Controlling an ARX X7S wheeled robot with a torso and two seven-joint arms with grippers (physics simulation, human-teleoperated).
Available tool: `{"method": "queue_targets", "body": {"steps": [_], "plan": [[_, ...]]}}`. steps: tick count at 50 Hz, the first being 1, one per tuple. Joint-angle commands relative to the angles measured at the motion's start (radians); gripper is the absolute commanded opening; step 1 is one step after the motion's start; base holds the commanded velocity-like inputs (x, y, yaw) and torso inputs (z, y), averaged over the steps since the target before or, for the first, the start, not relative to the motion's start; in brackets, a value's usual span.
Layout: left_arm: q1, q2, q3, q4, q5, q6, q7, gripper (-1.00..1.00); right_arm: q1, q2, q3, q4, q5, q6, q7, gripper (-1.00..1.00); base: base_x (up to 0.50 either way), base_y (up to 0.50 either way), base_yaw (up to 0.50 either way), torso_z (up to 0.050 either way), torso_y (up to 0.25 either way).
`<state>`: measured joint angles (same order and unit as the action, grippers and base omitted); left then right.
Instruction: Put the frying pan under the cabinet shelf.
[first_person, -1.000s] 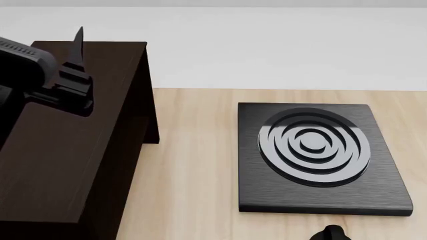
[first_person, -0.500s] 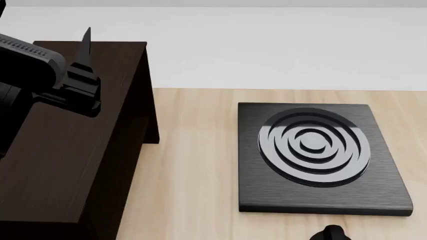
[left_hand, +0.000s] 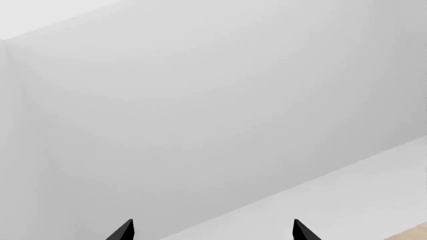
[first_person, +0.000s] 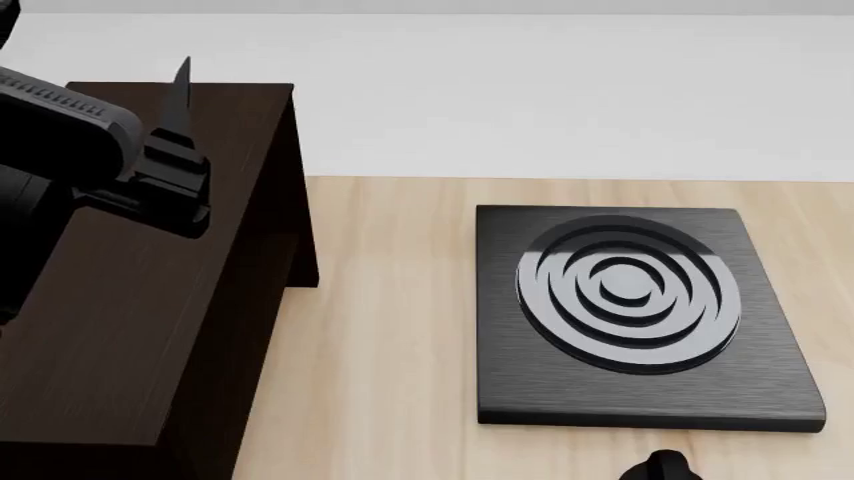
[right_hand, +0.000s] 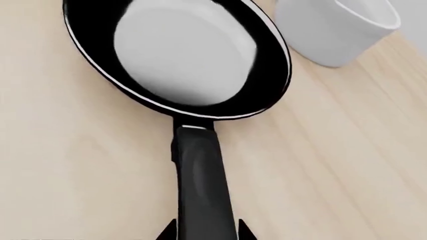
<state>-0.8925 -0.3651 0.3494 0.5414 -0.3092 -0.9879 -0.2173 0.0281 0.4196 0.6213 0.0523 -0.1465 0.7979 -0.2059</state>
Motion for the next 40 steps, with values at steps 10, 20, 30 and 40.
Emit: {"method": "queue_targets", "body": {"steps": [10, 20, 30, 40], "plan": [[-0.025, 0.000, -0.004, 0.036, -0.015, -0.041, -0.009, 1.00, -0.015, 0.007, 0.002, -0.119, -0.025, 0.015, -0.025, -1.00, 0.00, 0.00, 0.00, 0.000, 0.000], [-0.032, -0.002, -0.009, 0.041, -0.020, -0.046, -0.011, 1.00, -0.015, 0.035, -0.029, -0.206, -0.034, 0.038, -0.052, -1.00, 0.00, 0.00, 0.00, 0.000, 0.001], [-0.029, -0.005, -0.015, 0.032, -0.024, -0.030, -0.008, 1.00, -0.023, 0.056, -0.045, -0.330, -0.050, 0.109, -0.074, -1.00, 0.00, 0.00, 0.00, 0.000, 0.002], [-0.031, -0.011, -0.023, 0.036, -0.029, -0.032, -0.008, 1.00, 0.007, 0.085, -0.094, -0.445, -0.072, 0.202, -0.092, -1.00, 0.00, 0.00, 0.00, 0.000, 0.001]]}}
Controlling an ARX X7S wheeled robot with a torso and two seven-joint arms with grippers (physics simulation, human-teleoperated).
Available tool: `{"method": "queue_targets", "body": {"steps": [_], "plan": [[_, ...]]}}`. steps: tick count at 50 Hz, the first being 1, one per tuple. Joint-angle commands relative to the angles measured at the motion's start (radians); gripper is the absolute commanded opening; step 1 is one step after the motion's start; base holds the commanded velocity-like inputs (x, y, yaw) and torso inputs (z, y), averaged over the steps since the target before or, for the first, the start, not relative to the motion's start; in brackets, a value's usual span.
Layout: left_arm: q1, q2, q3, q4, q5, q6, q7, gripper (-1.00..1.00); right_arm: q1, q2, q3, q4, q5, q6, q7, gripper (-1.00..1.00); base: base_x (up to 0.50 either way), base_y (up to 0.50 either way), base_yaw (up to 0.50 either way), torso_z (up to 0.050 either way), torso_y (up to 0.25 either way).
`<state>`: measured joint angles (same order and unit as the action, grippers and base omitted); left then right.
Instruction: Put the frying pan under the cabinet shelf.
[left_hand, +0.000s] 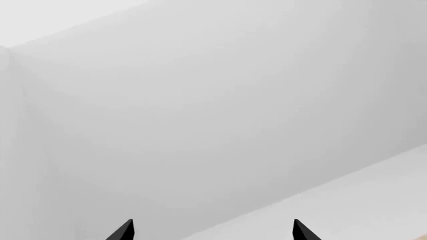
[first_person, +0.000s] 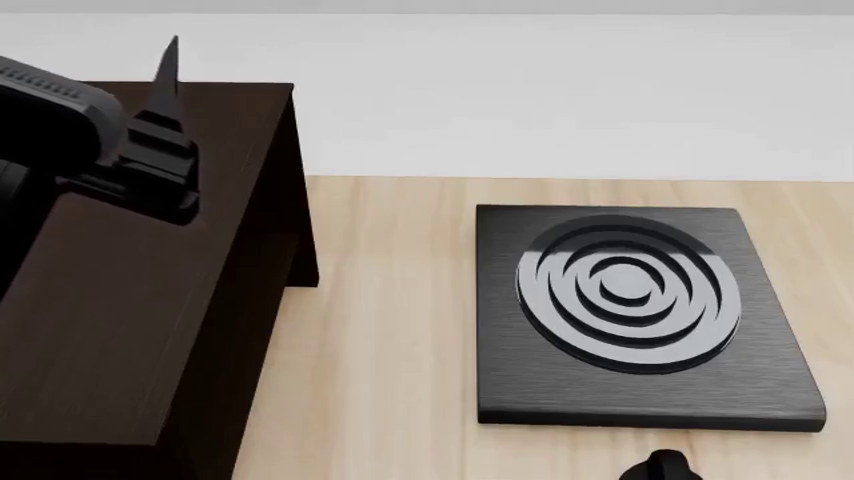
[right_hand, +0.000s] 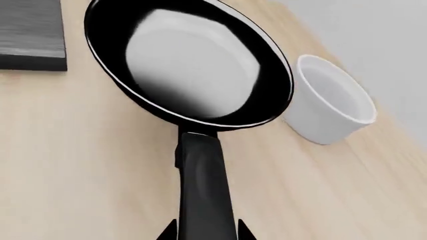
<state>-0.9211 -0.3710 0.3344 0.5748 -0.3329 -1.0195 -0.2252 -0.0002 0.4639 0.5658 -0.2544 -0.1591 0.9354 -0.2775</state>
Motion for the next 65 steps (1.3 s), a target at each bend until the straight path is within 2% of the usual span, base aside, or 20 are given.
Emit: {"method": "queue_targets", "body": {"steps": [1, 38, 51, 65], "plan": [[-0.006, -0.007, -0.012, 0.003, -0.007, -0.003, 0.000, 1.00, 0.039, 0.045, -0.047, -0.150, -0.064, 0.074, -0.021, -1.00, 0.00, 0.00, 0.00, 0.000, 0.000], [-0.028, -0.016, -0.029, 0.053, -0.030, -0.045, -0.014, 1.00, 0.125, 0.150, -0.251, -0.372, -0.101, 0.275, -0.088, -1.00, 0.00, 0.00, 0.00, 0.000, 0.001], [-0.077, -0.015, -0.043, 0.090, -0.061, -0.113, -0.010, 1.00, 0.145, 0.172, -0.300, -0.404, -0.104, 0.308, -0.102, -1.00, 0.00, 0.00, 0.00, 0.000, 0.002], [-0.088, -0.019, -0.036, 0.074, -0.054, -0.091, -0.012, 1.00, 0.147, 0.200, -0.358, -0.490, -0.096, 0.335, -0.140, -1.00, 0.00, 0.00, 0.00, 0.001, 0.001]]}}
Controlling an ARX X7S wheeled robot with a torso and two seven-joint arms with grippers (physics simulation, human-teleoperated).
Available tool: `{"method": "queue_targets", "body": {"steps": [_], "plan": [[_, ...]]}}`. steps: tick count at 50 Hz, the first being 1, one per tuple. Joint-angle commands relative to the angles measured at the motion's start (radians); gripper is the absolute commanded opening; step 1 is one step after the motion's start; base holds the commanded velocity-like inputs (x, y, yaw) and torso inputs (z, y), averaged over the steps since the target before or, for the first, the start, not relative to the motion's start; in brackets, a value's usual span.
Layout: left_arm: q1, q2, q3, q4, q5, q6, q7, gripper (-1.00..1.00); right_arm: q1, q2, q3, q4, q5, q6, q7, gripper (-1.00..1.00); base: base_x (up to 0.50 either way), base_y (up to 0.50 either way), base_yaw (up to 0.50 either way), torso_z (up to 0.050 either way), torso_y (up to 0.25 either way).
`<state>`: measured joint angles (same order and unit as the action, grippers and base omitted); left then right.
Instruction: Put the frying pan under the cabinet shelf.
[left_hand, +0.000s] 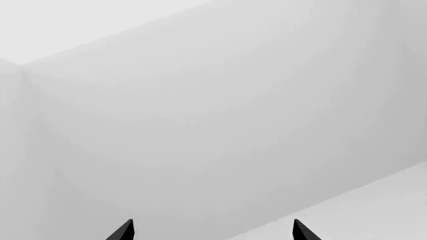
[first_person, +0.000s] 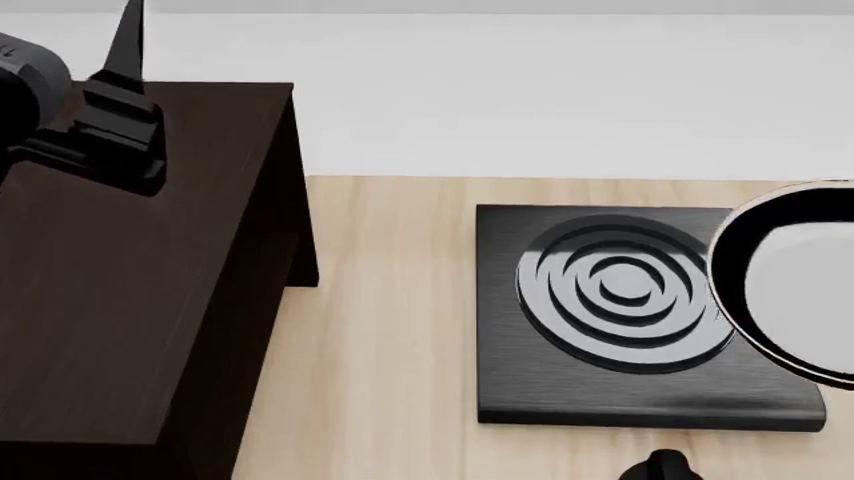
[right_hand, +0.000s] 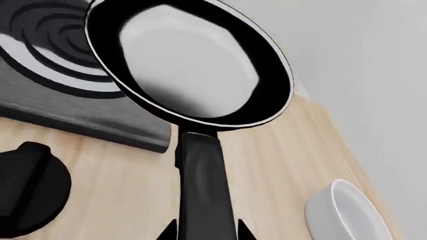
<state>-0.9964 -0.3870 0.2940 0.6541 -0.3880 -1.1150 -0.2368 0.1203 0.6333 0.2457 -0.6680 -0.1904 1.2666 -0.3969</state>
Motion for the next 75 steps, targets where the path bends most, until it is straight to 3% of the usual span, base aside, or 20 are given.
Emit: {"method": "queue_targets", "body": {"steps": [1, 23, 49, 53, 62, 70, 75], "plan": [[-0.012, -0.004, 0.006, -0.006, 0.003, 0.007, -0.001, 1.00, 0.027, 0.033, -0.043, -0.081, -0.063, 0.006, -0.024, -1.00, 0.00, 0.00, 0.00, 0.000, 0.000], [-0.011, -0.028, -0.025, 0.065, -0.006, -0.027, -0.025, 1.00, 0.188, 0.111, -0.319, -0.242, -0.076, 0.147, -0.057, -1.00, 0.00, 0.00, 0.00, 0.006, -0.046], [-0.022, -0.029, -0.048, 0.107, -0.031, -0.066, -0.036, 1.00, 0.371, 0.176, -0.449, -0.361, -0.109, 0.301, -0.124, -1.00, 0.00, 0.00, 0.00, 0.009, -0.080], [-0.025, -0.028, -0.056, 0.118, -0.039, -0.078, -0.038, 1.00, 0.412, 0.164, -0.485, -0.362, -0.239, 0.304, -0.243, -1.00, 0.00, 0.00, 0.00, 0.009, -0.079], [-0.018, -0.025, -0.066, 0.127, -0.048, -0.081, -0.041, 1.00, 0.527, 0.052, -0.688, -0.288, -0.894, 0.300, -0.778, -1.00, 0.00, 0.00, 0.00, 0.004, -0.028], [-0.003, -0.030, -0.068, 0.113, -0.045, -0.055, -0.039, 1.00, 0.597, 0.013, -0.762, -0.228, -1.138, 0.287, -1.024, -1.00, 0.00, 0.00, 0.00, 0.000, 0.000], [0.008, -0.034, -0.074, 0.108, -0.047, -0.042, -0.037, 1.00, 0.582, -0.006, -0.769, -0.208, -1.185, 0.268, -1.084, -1.00, 0.00, 0.00, 0.00, 0.000, 0.000]]}}
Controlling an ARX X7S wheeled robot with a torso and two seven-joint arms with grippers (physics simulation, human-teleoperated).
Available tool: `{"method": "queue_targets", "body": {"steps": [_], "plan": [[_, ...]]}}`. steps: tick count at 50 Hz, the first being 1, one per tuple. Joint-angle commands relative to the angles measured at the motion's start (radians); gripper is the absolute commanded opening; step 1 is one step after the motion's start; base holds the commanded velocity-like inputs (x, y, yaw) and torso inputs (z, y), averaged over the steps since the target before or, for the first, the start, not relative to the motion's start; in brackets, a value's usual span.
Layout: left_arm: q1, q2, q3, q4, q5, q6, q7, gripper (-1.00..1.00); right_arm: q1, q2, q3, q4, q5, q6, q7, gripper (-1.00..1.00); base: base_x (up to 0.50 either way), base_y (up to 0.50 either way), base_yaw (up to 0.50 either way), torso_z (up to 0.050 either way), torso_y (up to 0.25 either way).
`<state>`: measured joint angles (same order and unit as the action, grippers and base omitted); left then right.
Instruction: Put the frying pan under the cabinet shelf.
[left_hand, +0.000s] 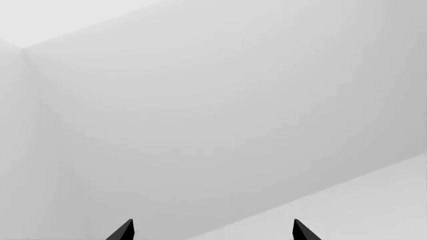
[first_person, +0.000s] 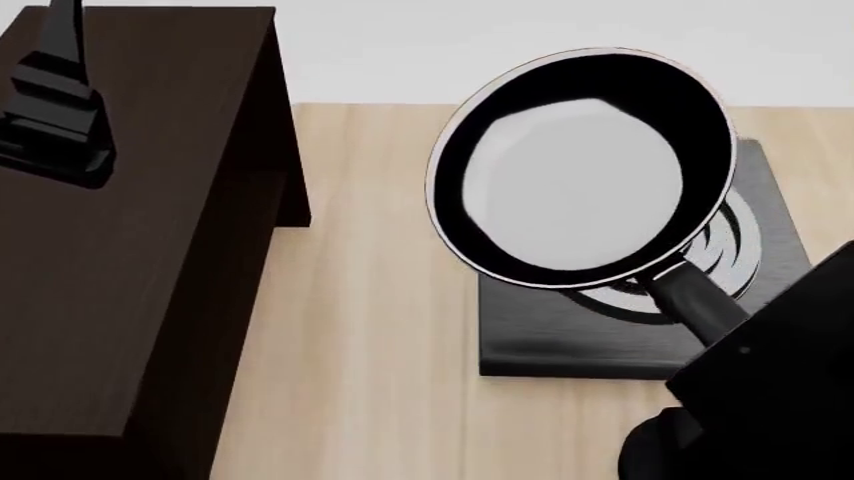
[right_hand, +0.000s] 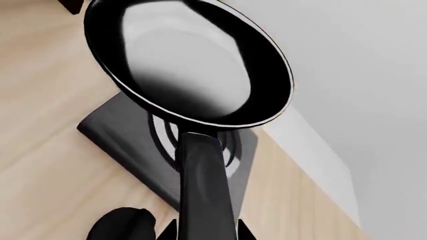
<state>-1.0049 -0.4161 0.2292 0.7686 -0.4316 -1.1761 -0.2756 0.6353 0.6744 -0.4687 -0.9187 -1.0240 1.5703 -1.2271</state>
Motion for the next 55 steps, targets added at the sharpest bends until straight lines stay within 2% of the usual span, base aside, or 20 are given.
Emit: {"method": "queue_targets", "body": {"steps": [1, 5, 13, 31, 55], "plan": [[0.016, -0.006, -0.009, -0.007, -0.003, 0.020, 0.001, 1.00, 0.066, -0.052, -0.053, 0.042, -0.354, -0.039, -0.258, -1.00, 0.00, 0.00, 0.00, 0.000, 0.000], [0.017, -0.008, -0.017, -0.005, -0.007, 0.018, 0.002, 1.00, 0.073, -0.058, -0.092, 0.051, -0.434, -0.041, -0.338, -1.00, 0.00, 0.00, 0.00, 0.000, 0.004], [0.036, -0.012, -0.021, -0.010, -0.007, 0.037, 0.002, 1.00, 0.068, -0.031, -0.204, 0.052, -0.450, -0.005, -0.343, -1.00, 0.00, 0.00, 0.00, 0.000, 0.000], [0.077, -0.027, -0.043, -0.013, -0.012, 0.067, 0.003, 1.00, 0.094, -0.034, -0.328, 0.045, -0.454, -0.001, -0.343, -1.00, 0.00, 0.00, 0.00, 0.000, 0.002], [0.069, -0.036, -0.053, -0.010, -0.021, 0.066, -0.002, 1.00, 0.023, -0.093, -0.325, 0.010, -0.420, -0.001, -0.343, -1.00, 0.00, 0.00, 0.00, 0.001, 0.002]]}}
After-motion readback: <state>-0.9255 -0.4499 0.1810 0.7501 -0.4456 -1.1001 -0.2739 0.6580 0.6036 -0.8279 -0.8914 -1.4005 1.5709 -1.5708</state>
